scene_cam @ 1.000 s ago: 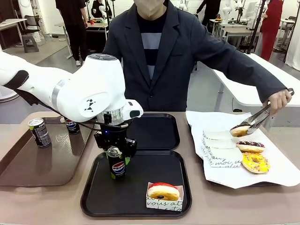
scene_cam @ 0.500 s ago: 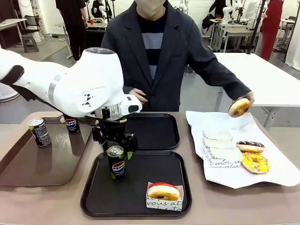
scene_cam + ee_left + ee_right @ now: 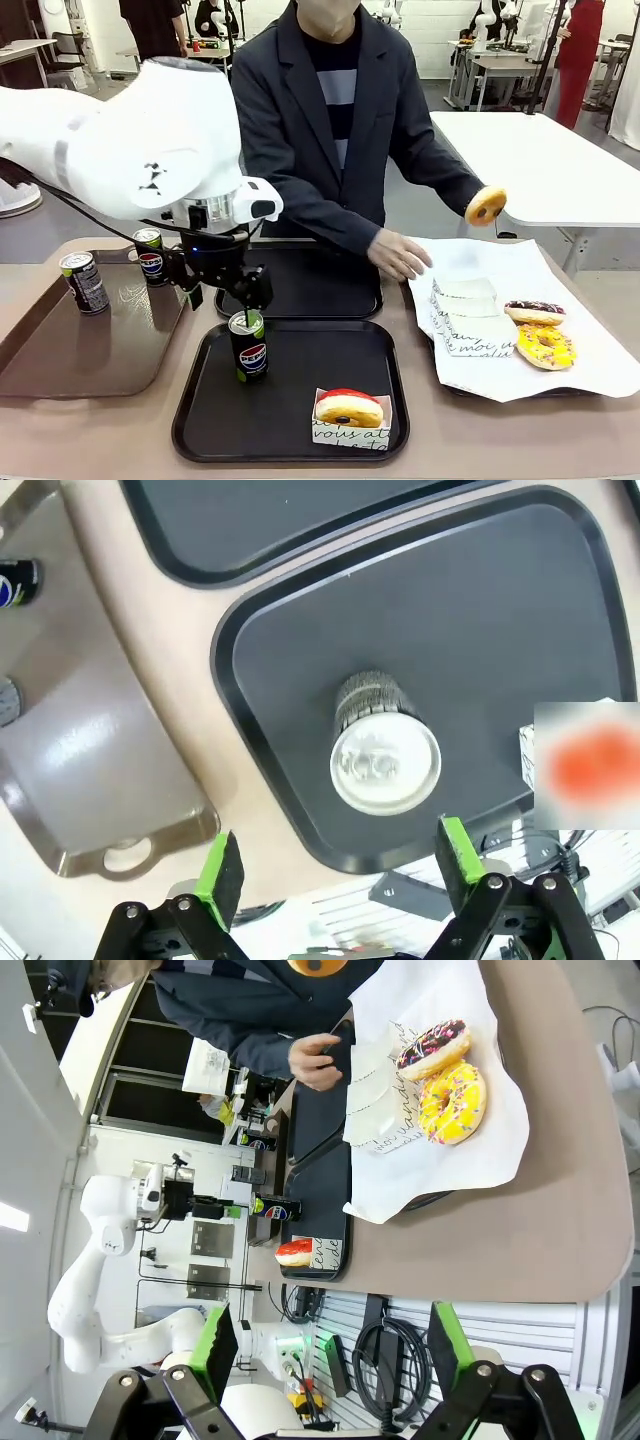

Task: Set up donuts and drinks on trays.
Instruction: Pick up one Pepsi coke and place it on the Flat Tray, then pick up one Pepsi coke from the Handle tray and place it on the Flat Tray without a Pepsi coke.

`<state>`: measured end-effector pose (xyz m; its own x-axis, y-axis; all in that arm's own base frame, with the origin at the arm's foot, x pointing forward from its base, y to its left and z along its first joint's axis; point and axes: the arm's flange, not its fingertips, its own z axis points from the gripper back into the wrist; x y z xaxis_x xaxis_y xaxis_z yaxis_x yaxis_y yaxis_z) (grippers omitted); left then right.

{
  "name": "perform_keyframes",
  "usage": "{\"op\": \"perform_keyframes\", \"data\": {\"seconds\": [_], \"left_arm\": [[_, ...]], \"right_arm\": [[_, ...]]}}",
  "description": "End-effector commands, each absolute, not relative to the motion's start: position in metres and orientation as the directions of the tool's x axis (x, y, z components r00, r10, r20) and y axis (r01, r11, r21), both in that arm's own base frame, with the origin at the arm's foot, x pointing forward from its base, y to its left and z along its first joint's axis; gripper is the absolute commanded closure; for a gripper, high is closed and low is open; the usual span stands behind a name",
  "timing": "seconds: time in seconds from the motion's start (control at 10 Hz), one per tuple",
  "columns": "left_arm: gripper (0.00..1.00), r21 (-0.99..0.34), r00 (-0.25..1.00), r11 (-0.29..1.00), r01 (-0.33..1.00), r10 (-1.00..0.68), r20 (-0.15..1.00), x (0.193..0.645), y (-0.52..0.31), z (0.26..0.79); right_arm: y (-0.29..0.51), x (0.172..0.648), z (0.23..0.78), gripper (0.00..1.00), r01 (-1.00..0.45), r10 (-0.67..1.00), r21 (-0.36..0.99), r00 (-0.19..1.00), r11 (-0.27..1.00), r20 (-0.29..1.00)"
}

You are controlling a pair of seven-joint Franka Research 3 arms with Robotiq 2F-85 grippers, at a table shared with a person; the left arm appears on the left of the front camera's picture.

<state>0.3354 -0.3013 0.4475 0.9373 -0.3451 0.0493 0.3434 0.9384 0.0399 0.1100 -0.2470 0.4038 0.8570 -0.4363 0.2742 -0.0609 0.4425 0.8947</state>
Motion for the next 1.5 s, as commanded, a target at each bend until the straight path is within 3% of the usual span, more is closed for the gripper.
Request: {"op": "perform_keyframes", "data": {"seconds": [0.0, 1.0, 1.4], "left_arm": [[0.00, 0.006, 0.932, 0.934, 0.358, -0.358, 0.050, 0.320, -0.289, 0.458], [0.00, 0.019, 0.940, 0.941, 0.337, -0.337, 0.048, 0.322, -0.292, 0.461], [0.00, -0.004, 0.999, 0.999, 0.039, -0.039, 0.027, 0.413, -0.149, 0.483]], "right_arm": [[-0.249, 0.100, 0.403, 0.00, -0.082, -0.441, 0.896, 0.849, 0.436, 0.292], [-0.249, 0.100, 0.403, 0.00, -0.082, -0.441, 0.896, 0.849, 0.436, 0.292], [-0.249, 0.100, 0.403, 0.00, -0.082, -0.441, 0.896, 0.849, 0.436, 0.292]]}}
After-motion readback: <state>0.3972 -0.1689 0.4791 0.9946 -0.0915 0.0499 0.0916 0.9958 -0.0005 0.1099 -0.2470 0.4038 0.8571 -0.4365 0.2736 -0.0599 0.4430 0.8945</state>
